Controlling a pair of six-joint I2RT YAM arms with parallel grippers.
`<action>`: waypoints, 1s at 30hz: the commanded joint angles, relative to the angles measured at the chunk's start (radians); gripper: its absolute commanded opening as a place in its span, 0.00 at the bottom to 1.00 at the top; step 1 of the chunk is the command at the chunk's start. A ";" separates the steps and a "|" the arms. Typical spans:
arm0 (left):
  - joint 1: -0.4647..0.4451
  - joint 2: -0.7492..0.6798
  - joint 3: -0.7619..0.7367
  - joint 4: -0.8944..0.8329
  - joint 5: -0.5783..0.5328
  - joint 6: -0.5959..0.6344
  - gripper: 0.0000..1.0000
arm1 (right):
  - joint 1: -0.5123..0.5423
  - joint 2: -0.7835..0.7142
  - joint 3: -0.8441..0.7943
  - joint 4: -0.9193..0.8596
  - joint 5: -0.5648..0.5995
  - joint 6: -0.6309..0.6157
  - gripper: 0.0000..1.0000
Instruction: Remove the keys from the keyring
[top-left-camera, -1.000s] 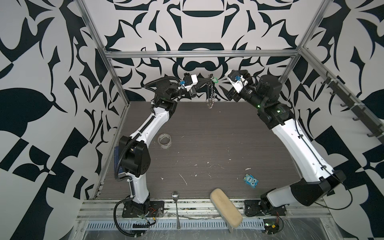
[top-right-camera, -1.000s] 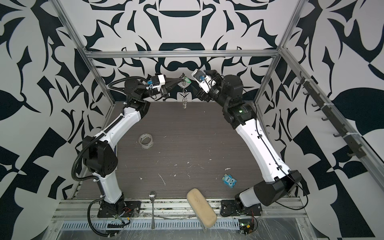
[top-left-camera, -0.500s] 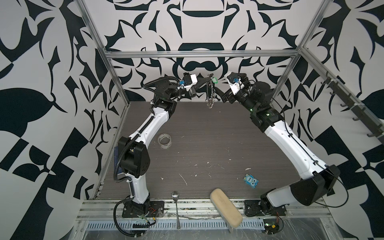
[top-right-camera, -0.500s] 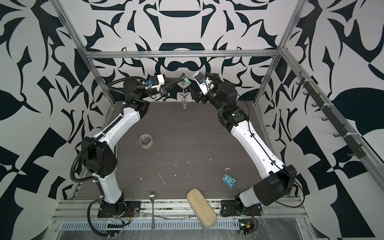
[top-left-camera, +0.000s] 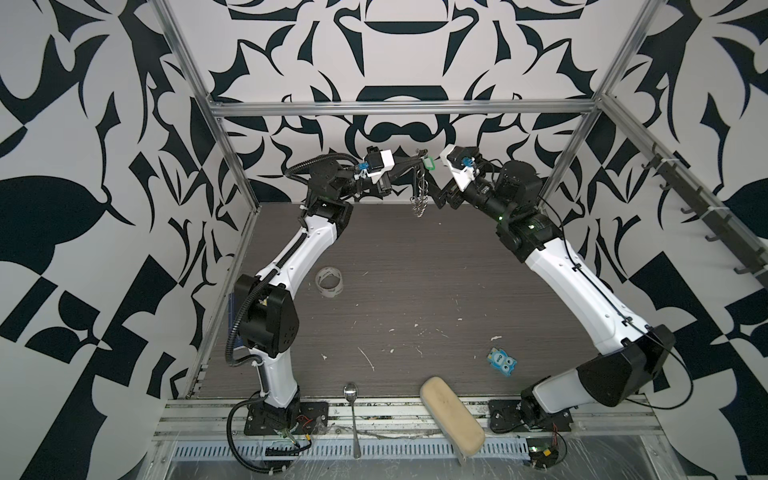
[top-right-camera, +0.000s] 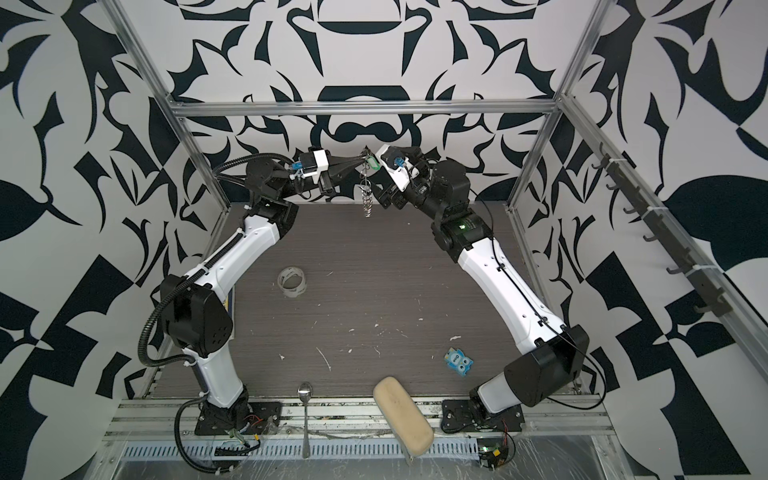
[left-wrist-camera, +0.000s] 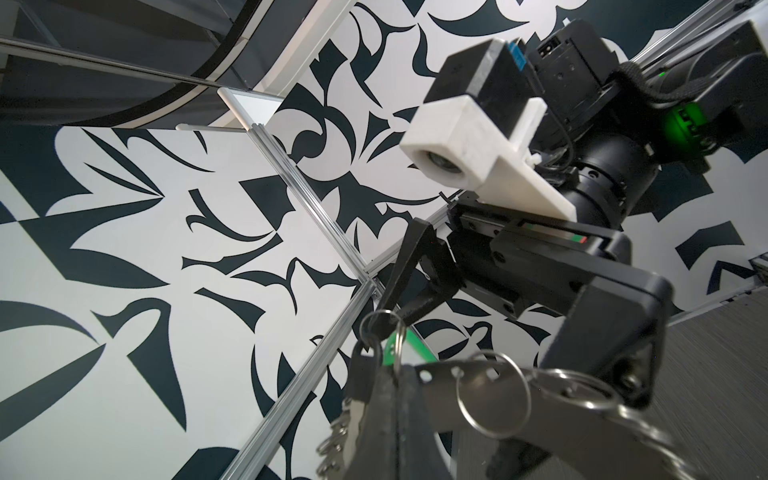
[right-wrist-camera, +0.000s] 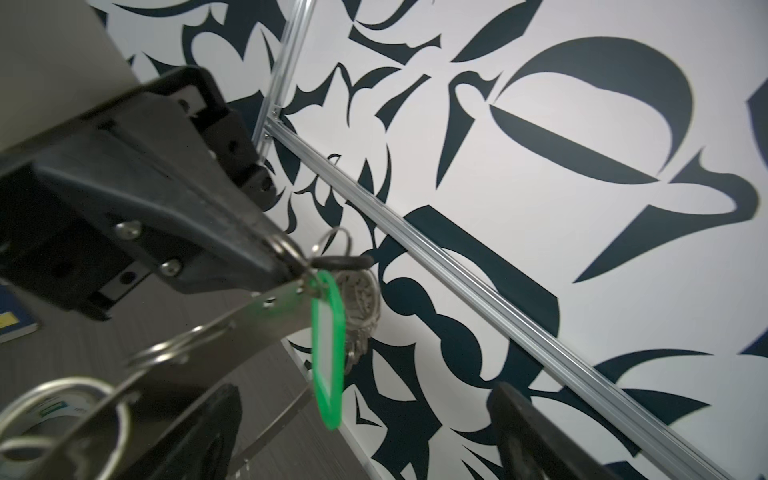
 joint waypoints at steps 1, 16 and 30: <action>0.008 -0.062 -0.017 0.019 0.026 -0.005 0.00 | -0.008 -0.044 0.064 -0.056 -0.145 -0.025 0.92; 0.011 -0.103 -0.050 -0.063 0.057 0.059 0.00 | -0.019 0.022 0.207 -0.213 -0.237 -0.061 0.48; 0.012 -0.129 -0.063 -0.115 0.059 0.096 0.00 | -0.017 0.068 0.295 -0.319 -0.242 -0.107 0.04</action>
